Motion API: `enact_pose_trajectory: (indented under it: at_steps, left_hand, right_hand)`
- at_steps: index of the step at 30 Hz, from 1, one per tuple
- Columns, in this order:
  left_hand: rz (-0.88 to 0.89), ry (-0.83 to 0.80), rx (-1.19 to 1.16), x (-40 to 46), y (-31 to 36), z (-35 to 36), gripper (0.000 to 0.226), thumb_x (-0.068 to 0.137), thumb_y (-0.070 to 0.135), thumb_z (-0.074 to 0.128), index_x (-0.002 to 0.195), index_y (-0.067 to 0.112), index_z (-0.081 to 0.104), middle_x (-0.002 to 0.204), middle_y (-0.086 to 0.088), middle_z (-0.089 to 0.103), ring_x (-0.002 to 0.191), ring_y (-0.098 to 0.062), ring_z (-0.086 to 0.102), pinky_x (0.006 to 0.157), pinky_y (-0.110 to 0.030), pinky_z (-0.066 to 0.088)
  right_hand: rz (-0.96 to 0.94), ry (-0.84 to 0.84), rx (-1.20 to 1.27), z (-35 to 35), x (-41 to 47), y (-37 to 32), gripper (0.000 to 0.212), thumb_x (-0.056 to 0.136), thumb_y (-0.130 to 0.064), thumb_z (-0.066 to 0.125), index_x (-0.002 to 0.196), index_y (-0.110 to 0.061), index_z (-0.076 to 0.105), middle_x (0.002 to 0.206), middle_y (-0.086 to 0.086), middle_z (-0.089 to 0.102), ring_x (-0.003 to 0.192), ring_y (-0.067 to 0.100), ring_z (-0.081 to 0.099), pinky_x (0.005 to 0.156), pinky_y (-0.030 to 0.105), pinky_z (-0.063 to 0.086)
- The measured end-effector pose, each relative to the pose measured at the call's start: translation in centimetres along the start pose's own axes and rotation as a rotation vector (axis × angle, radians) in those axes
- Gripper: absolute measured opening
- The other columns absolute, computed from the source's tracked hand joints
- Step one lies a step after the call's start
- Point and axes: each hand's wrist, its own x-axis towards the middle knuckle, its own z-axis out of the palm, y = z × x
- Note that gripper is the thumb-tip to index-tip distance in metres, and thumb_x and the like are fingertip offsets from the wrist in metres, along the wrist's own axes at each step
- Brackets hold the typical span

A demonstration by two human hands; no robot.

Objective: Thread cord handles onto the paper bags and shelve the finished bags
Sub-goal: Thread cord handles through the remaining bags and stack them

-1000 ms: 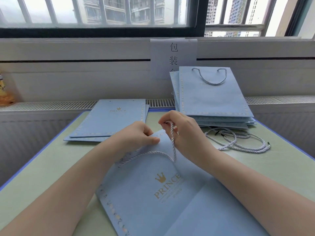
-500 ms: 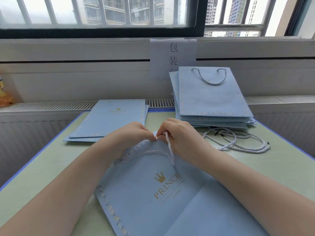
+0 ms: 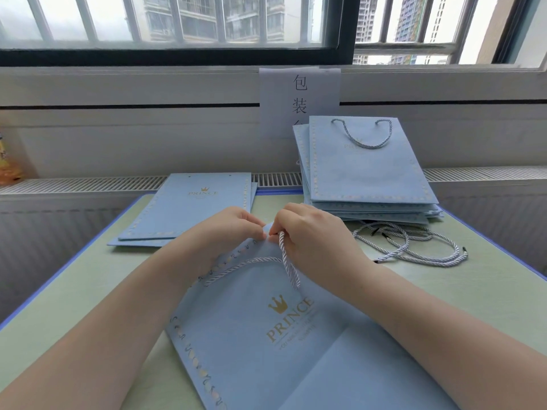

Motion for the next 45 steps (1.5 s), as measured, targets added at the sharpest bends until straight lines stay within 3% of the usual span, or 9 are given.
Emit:
enact_pose_trajectory:
  at_steps: [4,8,12,18,26,31,36,40,45]
  left_hand:
    - [0.012,0.023,0.011,-0.1,0.1,0.1,0.013,0.086,0.004,0.059,0.087,0.004,0.072,0.092,-0.009,0.067,0.091,-0.02,0.057,0.093,-0.034,0.041]
    - [0.03,-0.014,-0.014,-0.4,0.2,0.3,0.013,0.085,0.004,0.06,0.083,0.004,0.072,0.086,-0.008,0.067,0.087,-0.017,0.057,0.088,-0.031,0.041]
    - [0.038,-0.021,-0.033,-0.3,0.2,0.0,0.008,0.082,0.008,0.064,0.081,0.005,0.071,0.08,-0.006,0.067,0.081,-0.018,0.059,0.083,-0.032,0.043]
    - [-0.054,0.018,-0.184,-0.1,0.5,-0.4,0.023,0.087,0.009,0.057,0.07,0.015,0.071,0.062,-0.003,0.064,0.056,-0.016,0.058,0.059,-0.023,0.046]
    - [-0.153,-0.243,-0.396,0.4,-0.9,-2.1,0.032,0.084,0.001,0.045,0.105,0.0,0.069,0.095,-0.018,0.065,0.072,-0.024,0.06,0.06,-0.028,0.049]
    - [-0.119,-0.322,-0.379,0.7,-1.5,-2.3,0.034,0.077,-0.008,0.056,0.101,0.009,0.074,0.091,-0.017,0.066,0.057,-0.017,0.058,0.049,-0.021,0.045]
    - [-0.1,-0.367,-0.315,0.4,-1.8,-2.6,0.033,0.075,0.008,0.068,0.106,0.017,0.073,0.105,-0.018,0.055,0.07,-0.016,0.04,0.055,-0.025,0.031]
    - [-0.09,-0.327,-0.326,0.3,-1.6,-2.3,0.018,0.084,0.0,0.061,0.093,0.007,0.075,0.083,-0.015,0.07,0.055,-0.019,0.063,0.047,-0.024,0.051]
    - [-0.07,-0.31,-0.266,0.3,-1.5,-1.7,0.025,0.086,-0.001,0.059,0.071,0.009,0.075,0.066,-0.011,0.069,0.047,-0.016,0.062,0.044,-0.021,0.05]
  right_hand:
    - [-0.034,-0.023,-0.092,0.2,0.2,-0.2,0.015,0.07,-0.007,0.074,0.071,-0.014,0.061,0.067,-0.001,0.057,0.061,0.024,0.057,0.051,0.024,0.03]
    - [-0.071,-0.081,-0.075,0.0,0.1,-0.1,0.003,0.078,-0.014,0.063,0.076,-0.012,0.063,0.071,0.001,0.06,0.065,0.026,0.058,0.053,0.026,0.031]
    - [-0.02,-0.078,-0.039,-0.6,0.2,-0.4,0.02,0.087,-0.027,0.05,0.087,-0.014,0.065,0.08,-0.003,0.06,0.076,0.022,0.057,0.059,0.027,0.03]
    - [0.248,-0.091,0.448,-0.3,0.4,0.5,0.014,0.084,-0.027,0.068,0.078,-0.024,0.056,0.071,-0.012,0.054,0.068,0.004,0.048,0.066,0.028,0.041]
    - [0.2,-0.1,0.498,-0.7,0.3,0.0,0.015,0.09,-0.031,0.06,0.086,-0.017,0.061,0.072,-0.009,0.056,0.068,0.008,0.049,0.067,0.025,0.041]
    - [0.194,-0.031,0.511,-0.6,0.2,0.1,0.003,0.091,-0.018,0.061,0.089,-0.016,0.062,0.074,-0.007,0.062,0.068,0.008,0.053,0.069,0.025,0.044]
    - [0.187,-0.036,0.531,-0.7,0.2,-0.1,0.008,0.088,-0.016,0.065,0.084,-0.018,0.059,0.076,-0.002,0.062,0.067,0.005,0.049,0.065,0.016,0.039]
    - [0.177,-0.053,0.485,-0.5,0.1,0.1,0.007,0.089,-0.02,0.065,0.086,-0.015,0.059,0.081,-0.003,0.06,0.078,0.01,0.052,0.069,0.018,0.039]
    - [0.142,-0.087,0.441,-0.1,0.0,0.2,0.008,0.092,-0.021,0.06,0.085,-0.017,0.057,0.075,-0.017,0.047,0.076,-0.002,0.044,0.068,0.014,0.033]
